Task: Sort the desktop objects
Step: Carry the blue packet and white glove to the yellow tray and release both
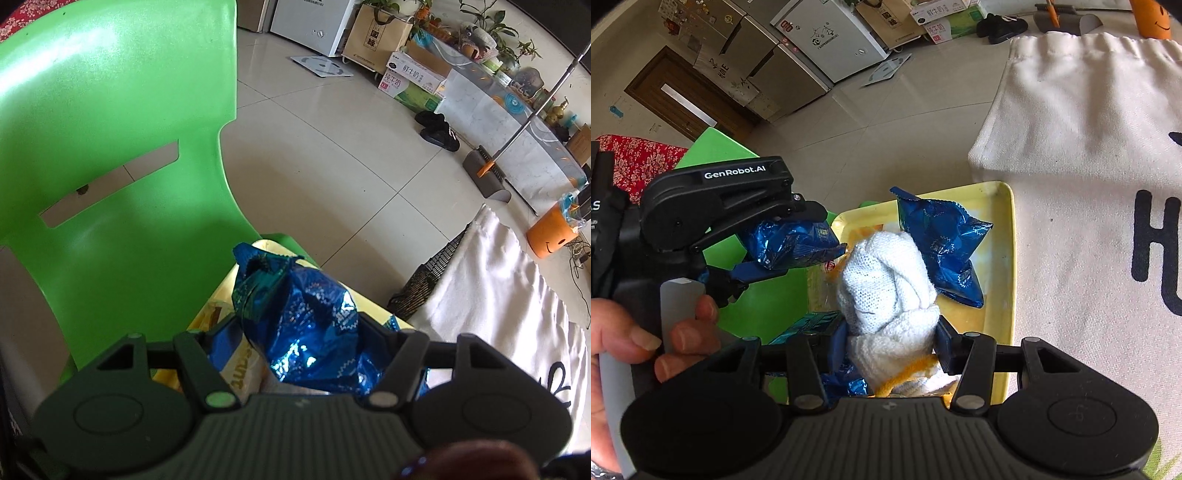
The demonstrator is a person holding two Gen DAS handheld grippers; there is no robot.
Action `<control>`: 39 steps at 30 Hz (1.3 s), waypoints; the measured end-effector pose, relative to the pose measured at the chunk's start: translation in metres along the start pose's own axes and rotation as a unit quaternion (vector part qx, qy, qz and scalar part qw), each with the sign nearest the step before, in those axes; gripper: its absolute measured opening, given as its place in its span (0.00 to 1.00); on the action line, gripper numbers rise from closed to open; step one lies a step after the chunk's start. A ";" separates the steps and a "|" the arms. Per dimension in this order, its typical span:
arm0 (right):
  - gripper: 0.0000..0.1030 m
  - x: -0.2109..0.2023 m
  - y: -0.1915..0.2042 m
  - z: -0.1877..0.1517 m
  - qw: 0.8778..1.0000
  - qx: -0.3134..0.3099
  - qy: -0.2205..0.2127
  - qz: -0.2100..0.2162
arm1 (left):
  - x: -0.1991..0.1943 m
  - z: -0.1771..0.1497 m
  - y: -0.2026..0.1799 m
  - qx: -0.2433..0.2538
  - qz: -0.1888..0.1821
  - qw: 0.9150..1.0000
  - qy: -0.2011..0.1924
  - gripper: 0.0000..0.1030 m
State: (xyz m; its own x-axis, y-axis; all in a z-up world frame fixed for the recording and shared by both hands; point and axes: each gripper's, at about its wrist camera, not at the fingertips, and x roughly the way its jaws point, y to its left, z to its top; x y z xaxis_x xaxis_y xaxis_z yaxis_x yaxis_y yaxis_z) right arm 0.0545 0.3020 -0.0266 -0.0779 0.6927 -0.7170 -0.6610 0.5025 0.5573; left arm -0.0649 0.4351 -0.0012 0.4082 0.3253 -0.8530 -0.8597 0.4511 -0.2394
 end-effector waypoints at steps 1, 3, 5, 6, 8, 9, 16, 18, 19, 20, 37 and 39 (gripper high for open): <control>0.47 0.001 0.000 0.000 1.000 -0.001 0.000 0.000 | 0.001 0.000 0.001 -0.004 -0.005 1.000 0.001 0.65; 0.47 0.003 0.001 0.000 1.000 -0.002 -0.001 -0.003 | 0.003 0.000 0.000 -0.008 -0.011 1.000 -0.005 0.65; 0.47 0.003 0.002 -0.001 1.000 -0.005 0.000 -0.006 | 0.008 0.000 -0.005 -0.001 -0.006 1.000 -0.008 0.65; 0.47 0.004 0.002 -0.002 1.000 -0.008 0.002 -0.008 | 0.010 0.000 -0.009 0.003 -0.009 1.000 -0.009 0.65; 0.47 0.005 0.002 -0.003 1.000 -0.013 0.005 -0.012 | 0.014 0.000 -0.012 0.007 -0.022 1.000 -0.011 0.65; 0.47 0.006 0.001 -0.003 1.000 -0.012 0.007 -0.012 | 0.018 0.001 -0.013 0.008 -0.024 1.000 -0.010 0.66; 0.49 0.011 -0.002 -0.001 1.000 -0.005 0.015 -0.009 | 0.030 0.001 -0.002 -0.009 -0.013 1.000 0.011 0.83; 0.50 0.011 -0.005 0.000 1.000 0.002 0.014 -0.008 | 0.030 0.001 0.001 -0.018 -0.017 1.000 0.013 0.88; 0.51 0.011 -0.006 0.000 1.000 0.006 0.014 -0.007 | 0.029 0.001 0.001 -0.020 -0.018 1.000 0.014 0.88; 0.53 0.010 -0.007 0.000 1.000 0.011 0.012 -0.004 | 0.029 0.001 0.002 -0.021 -0.019 0.999 0.015 0.88; 0.57 -0.021 -0.007 0.008 1.000 0.005 -0.015 0.001 | -0.016 0.007 -0.012 -0.009 -0.035 0.999 -0.008 0.99; 0.62 -0.027 -0.005 0.009 1.000 0.000 -0.014 -0.012 | -0.023 0.005 -0.013 -0.004 -0.027 1.000 -0.011 0.99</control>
State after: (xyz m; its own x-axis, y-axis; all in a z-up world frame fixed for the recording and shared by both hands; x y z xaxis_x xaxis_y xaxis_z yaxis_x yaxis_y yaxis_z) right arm 0.0667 0.2852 -0.0062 -0.0411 0.6955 -0.7174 -0.6617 0.5190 0.5410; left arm -0.0614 0.4259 0.0240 0.4607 0.3183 -0.8285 -0.8387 0.4615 -0.2890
